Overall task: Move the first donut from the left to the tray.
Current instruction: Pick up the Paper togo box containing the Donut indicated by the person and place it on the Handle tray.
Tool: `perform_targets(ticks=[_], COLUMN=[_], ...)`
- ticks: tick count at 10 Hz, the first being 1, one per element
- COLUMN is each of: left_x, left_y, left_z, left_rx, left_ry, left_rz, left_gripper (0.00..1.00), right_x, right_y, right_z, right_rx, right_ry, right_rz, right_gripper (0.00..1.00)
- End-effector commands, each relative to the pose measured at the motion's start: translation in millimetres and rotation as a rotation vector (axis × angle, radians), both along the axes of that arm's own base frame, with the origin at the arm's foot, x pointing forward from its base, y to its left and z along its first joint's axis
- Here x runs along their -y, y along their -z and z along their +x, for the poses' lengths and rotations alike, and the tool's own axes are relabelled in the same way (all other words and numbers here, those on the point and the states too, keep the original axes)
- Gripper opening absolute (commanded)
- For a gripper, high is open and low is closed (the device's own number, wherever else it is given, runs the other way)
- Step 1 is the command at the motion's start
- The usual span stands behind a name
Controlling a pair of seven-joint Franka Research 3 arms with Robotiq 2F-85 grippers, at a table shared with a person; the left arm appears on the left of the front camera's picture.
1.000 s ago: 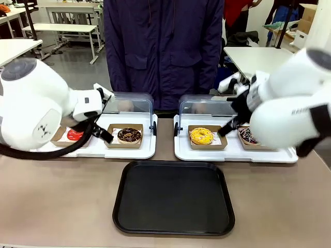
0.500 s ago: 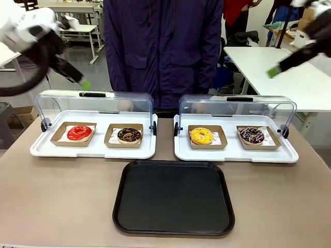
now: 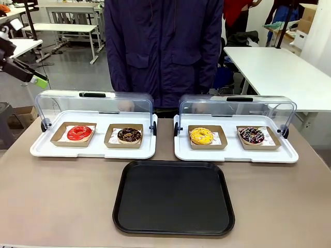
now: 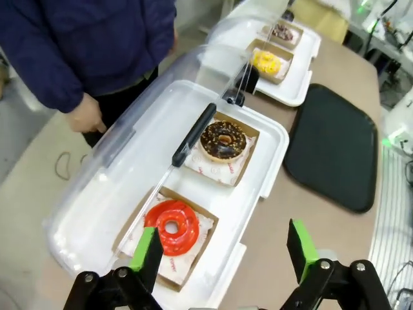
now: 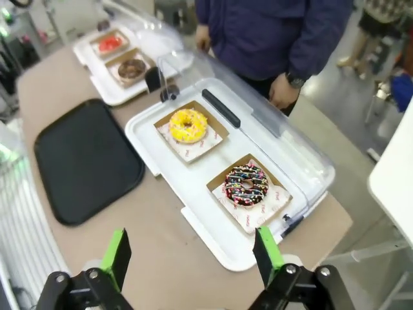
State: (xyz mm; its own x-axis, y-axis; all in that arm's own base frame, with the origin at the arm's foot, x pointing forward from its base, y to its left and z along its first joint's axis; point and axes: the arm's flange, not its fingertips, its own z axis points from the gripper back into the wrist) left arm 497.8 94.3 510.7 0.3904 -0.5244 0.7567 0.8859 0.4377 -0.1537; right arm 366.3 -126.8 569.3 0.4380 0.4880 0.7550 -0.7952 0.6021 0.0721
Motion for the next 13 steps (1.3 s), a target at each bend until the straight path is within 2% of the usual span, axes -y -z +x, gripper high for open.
perform_targets(ticks=[1,2,5,6,7,9,13], left_x=[-2,0,-7,-31,-62,-102,-137], left_y=[-5,0,4,-5,-6,0,5], left_z=[-2,0,0,4,4,1,1], left_rx=[0.025,0.0,0.009,-0.026,-0.02,-0.011,0.051], left_ry=[-0.026,0.0,-0.011,0.105,0.061,0.089,0.039], left_rz=[-0.043,0.0,-0.012,-0.007,-0.011,-0.097,-0.149], left_gripper=[1.0,1.0,1.0,1.0,1.0,1.0,1.0], right_x=[-10,0,1,28,52,91,116], right_y=[13,0,6,-4,-2,7,16], right_z=[7,0,1,15,24,29,31], right_rx=[0.006,0.0,-0.014,-0.019,-0.001,0.024,0.059], right_ry=[0.023,0.0,0.022,-0.014,-0.023,-0.034,-0.054], right_rz=[0.104,0.0,0.025,0.066,0.101,0.176,0.232], right_gripper=[1.0,1.0,1.0,1.0,1.0,1.0,1.0])
